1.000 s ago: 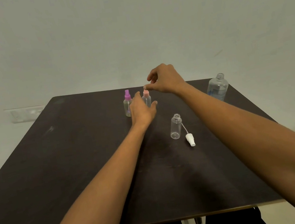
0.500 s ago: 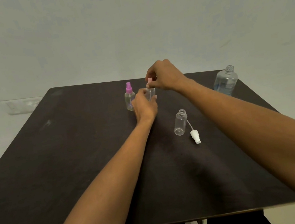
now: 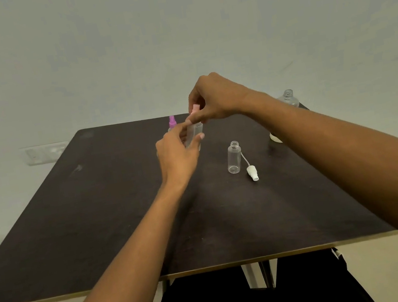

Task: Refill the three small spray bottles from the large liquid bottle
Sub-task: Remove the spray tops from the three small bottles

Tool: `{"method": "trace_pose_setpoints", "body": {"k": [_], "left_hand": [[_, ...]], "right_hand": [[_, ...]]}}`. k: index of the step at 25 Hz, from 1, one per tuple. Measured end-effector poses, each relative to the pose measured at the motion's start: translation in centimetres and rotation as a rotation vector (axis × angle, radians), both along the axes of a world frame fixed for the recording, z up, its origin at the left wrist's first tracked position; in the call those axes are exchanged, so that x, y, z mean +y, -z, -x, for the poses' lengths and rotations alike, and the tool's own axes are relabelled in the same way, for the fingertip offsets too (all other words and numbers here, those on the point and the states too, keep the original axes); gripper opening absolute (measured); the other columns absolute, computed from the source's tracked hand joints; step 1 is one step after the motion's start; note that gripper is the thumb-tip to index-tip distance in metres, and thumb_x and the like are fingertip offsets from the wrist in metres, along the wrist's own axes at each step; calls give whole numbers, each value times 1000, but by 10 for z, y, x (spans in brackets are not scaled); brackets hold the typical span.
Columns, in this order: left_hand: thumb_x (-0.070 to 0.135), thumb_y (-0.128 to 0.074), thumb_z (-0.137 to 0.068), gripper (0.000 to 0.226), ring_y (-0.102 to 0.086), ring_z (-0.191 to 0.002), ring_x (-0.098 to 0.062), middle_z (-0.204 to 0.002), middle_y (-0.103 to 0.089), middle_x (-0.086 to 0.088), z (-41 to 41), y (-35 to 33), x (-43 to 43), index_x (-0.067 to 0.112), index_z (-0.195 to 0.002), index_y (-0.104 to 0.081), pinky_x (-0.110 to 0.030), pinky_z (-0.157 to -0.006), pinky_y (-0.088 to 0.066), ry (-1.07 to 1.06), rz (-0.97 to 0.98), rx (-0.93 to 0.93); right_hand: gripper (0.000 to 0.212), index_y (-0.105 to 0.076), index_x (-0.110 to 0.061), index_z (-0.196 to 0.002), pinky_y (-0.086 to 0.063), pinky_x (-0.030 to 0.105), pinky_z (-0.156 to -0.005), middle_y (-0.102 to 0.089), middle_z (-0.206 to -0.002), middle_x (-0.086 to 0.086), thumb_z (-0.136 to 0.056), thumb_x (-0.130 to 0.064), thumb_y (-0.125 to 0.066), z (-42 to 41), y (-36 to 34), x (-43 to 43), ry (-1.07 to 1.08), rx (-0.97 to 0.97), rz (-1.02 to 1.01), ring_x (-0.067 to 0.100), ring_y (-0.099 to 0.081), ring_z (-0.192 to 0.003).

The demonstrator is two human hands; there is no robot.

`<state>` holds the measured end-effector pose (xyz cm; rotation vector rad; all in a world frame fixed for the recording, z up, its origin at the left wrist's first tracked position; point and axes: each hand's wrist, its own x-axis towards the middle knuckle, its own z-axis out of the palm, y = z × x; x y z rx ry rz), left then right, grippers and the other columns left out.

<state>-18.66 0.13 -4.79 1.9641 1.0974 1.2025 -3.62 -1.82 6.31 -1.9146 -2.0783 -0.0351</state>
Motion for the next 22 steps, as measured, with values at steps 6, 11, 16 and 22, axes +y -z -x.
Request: {"method": "trace_pose_setpoints", "body": {"k": [6, 11, 16, 22], "left_hand": [[36, -80, -89, 47, -68, -92, 0, -112, -77, 3, 43, -17, -35, 19, -132, -70, -16, -89, -53, 84, -3, 57], [34, -80, -89, 47, -66, -87, 5, -113, -77, 2, 51, -20, -47, 18, -132, -70, -10, -85, -50, 85, 9, 30], [35, -82, -88, 49, -66, -91, 0, -114, -78, 1, 51, -20, -49, 18, -133, -69, -16, -87, -51, 91, 9, 16], [35, -80, -88, 50, -73, -102, -9, -115, -77, 1, 51, -19, -47, 17, -133, -69, -30, -97, -59, 71, 33, 13]], "right_hand": [[15, -79, -25, -99, -55, 24, -78, -73, -85, -17, -86, -18, -83, 29, -30, -38, -223, -123, 146, -1, -68, -79], [19, -76, -29, -108, -58, 29, -85, -76, -106, -12, -90, -35, -78, 41, -35, -47, -259, -54, 109, 6, -71, -85], [26, -76, -15, -84, -58, 24, -70, -75, -64, -4, -96, -37, -73, 50, -33, -46, -84, -135, 141, 6, -73, -58], [20, -77, -30, -101, -55, 29, -81, -76, -98, -15, -82, -24, -81, 57, -44, -50, -186, -146, 216, 5, -72, -86]]}}
